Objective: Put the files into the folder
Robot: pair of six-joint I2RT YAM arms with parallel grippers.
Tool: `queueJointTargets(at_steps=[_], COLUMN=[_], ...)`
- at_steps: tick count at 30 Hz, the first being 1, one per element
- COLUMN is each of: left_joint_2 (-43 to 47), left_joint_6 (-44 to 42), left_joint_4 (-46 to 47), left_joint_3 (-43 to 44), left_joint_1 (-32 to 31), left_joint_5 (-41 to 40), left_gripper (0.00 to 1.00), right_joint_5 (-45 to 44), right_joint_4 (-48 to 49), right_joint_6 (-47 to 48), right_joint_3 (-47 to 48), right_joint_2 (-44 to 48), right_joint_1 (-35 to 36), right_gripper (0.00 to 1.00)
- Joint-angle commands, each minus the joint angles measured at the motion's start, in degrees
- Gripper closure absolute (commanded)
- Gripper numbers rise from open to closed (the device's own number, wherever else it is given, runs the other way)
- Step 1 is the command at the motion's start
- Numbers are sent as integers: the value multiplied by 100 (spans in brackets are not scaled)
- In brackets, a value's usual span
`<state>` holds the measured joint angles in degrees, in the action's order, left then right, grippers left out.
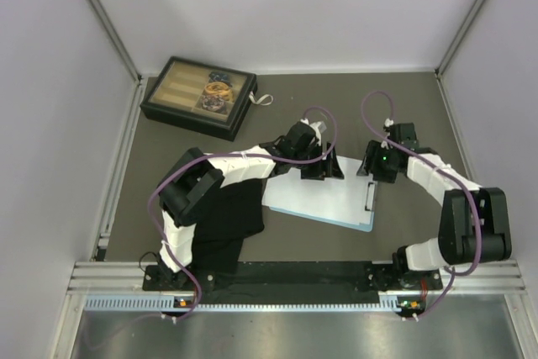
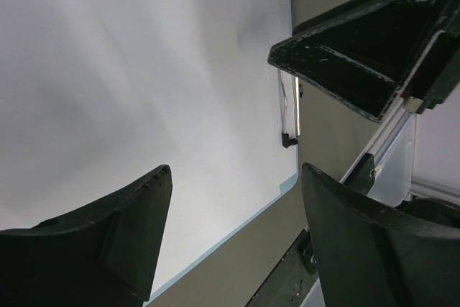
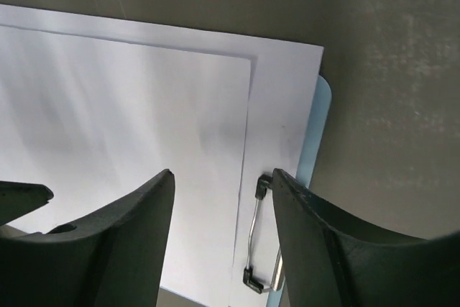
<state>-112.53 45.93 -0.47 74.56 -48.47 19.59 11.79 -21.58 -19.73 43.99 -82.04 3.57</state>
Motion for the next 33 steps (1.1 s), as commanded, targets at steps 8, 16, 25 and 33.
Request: queueJointTargets(at_steps=[8,16,25,33], left_joint_2=[-366,-603,-762,-762], left_joint_6=[-577,-480,-357,-304], left_joint_4=[-648,-445,-296,-164], left_joint_3=[551,445,322,120], left_joint_1=[4,4,4,4], left_joint_5=[-272,-290,-175,-149], left_gripper=[24,24,25,25], right_joint_5=[-485,-362,-160,-125], right_joint_4=[-698,-523,-215,365], right_joint_6=[-480,-471,-523,-1024], right_joint_3=[-417,-593,-839,-1234], right_joint_2=[936,619,549,513], right_joint_1=[-15,-15,-15,-15], right_gripper=[73,74,82,83])
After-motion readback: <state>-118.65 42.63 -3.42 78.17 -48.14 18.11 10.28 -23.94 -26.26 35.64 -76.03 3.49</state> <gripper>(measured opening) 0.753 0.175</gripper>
